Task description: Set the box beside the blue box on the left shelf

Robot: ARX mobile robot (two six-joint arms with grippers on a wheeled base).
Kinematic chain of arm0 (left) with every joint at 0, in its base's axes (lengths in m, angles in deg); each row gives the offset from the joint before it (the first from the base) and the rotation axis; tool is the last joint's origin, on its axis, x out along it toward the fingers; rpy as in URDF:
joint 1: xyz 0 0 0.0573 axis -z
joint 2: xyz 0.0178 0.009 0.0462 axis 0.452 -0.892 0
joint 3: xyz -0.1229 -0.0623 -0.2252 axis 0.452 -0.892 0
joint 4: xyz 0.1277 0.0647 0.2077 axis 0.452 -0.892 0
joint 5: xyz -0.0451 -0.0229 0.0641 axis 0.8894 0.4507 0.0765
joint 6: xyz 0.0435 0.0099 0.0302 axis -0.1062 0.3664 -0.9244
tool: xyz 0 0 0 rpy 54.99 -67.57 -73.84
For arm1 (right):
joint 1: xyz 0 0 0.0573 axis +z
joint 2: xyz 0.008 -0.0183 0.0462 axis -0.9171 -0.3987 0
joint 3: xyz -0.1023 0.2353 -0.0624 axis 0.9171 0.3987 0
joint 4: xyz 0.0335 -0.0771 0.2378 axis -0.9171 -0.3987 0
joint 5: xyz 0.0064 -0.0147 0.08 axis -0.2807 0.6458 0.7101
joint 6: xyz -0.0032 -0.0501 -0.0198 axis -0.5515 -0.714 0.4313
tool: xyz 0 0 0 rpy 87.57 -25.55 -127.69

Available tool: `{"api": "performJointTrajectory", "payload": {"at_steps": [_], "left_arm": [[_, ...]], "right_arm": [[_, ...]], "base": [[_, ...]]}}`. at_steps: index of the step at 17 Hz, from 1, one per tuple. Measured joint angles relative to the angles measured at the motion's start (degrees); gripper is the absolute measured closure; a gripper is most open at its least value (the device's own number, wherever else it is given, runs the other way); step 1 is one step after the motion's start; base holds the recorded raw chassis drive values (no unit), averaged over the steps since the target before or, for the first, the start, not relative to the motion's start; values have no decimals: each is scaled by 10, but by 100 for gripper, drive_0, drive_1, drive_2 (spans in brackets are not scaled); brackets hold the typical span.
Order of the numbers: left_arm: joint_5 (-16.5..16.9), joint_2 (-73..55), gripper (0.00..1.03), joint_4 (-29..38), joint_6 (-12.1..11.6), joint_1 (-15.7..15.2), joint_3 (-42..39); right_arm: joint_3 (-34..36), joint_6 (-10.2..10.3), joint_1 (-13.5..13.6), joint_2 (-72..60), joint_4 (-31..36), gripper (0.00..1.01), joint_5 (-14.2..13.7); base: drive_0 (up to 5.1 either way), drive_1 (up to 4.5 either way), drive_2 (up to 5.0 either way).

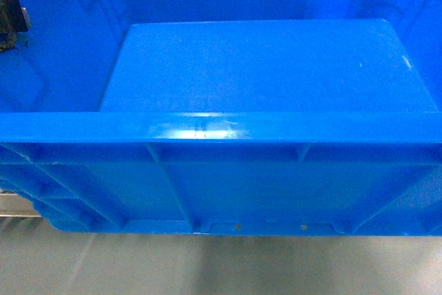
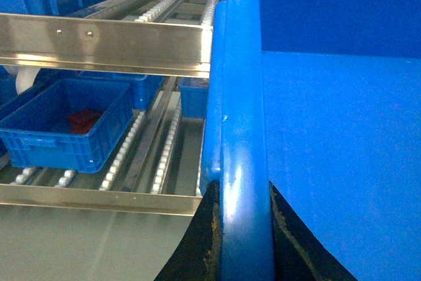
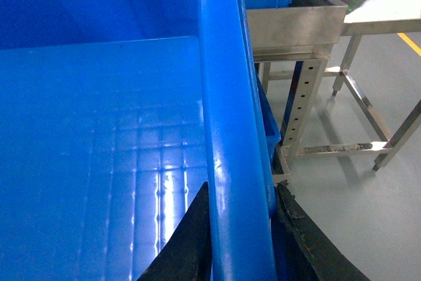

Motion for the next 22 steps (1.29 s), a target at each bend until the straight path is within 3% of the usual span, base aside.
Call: {"api": "performJointTrajectory", "payload": {"at_steps": [22], "left_arm": [[1, 2, 92, 0, 0, 0, -1]], "right_arm": [[0, 0, 0, 0, 0, 83, 0]], "base": [[-494, 236, 262]]}}
